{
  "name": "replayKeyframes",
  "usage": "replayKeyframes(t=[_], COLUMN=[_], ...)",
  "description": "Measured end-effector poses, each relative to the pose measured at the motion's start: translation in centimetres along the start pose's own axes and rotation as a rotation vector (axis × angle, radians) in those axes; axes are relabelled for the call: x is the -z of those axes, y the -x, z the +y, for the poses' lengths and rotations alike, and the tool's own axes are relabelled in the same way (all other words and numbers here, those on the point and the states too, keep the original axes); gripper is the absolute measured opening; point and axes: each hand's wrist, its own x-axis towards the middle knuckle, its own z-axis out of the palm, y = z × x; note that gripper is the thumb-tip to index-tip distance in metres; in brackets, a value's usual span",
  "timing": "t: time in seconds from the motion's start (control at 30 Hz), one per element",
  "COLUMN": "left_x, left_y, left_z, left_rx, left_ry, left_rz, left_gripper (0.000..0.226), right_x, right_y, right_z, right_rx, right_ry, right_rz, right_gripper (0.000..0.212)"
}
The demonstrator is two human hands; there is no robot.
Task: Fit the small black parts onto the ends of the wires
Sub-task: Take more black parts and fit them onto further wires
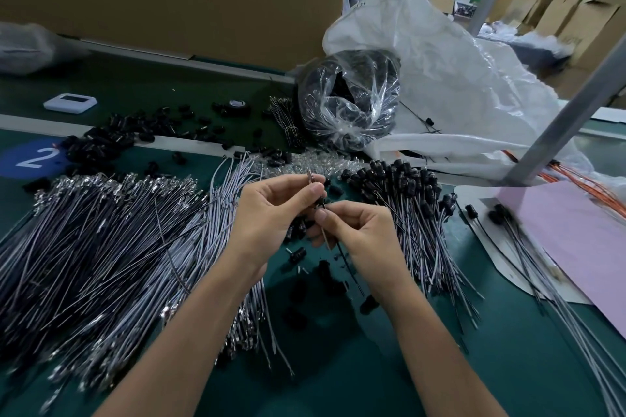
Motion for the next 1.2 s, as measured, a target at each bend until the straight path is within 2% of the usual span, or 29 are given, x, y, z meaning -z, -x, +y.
replayKeyframes(t=[0.2, 0.47, 0.63, 0.83, 1.2], left_x=[-0.01, 0.03, 0.01, 0.21, 0.23], left_y=[0.05, 0.08, 0.05, -0.01, -0.07], left_z=[0.01, 0.33, 0.3, 0.26, 0.21], left_rx=[0.004, -0.013, -0.008, -0.025, 0.014], left_ry=[-0.01, 0.086, 0.146, 0.165, 0.172], left_rz=[-0.009, 0.029, 0.058, 0.06, 0.078], left_gripper=[0.033, 0.019, 0.025, 0.023, 0.028], right_x=[-0.09, -0.13, -0.34, -0.43, -0.7], right_y=[0.08, 0.09, 0.21, 0.26, 0.38], right_z=[0.06, 0.12, 0.05, 0.09, 0.32], right_rx=[0.003, -0.002, 0.004, 0.034, 0.145], right_ry=[-0.005, 0.01, 0.024, 0.043, 0.101], right_rz=[0.046, 0.044, 0.072, 0.017, 0.027], right_gripper=[0.007, 0.008, 0.007, 0.011, 0.011])
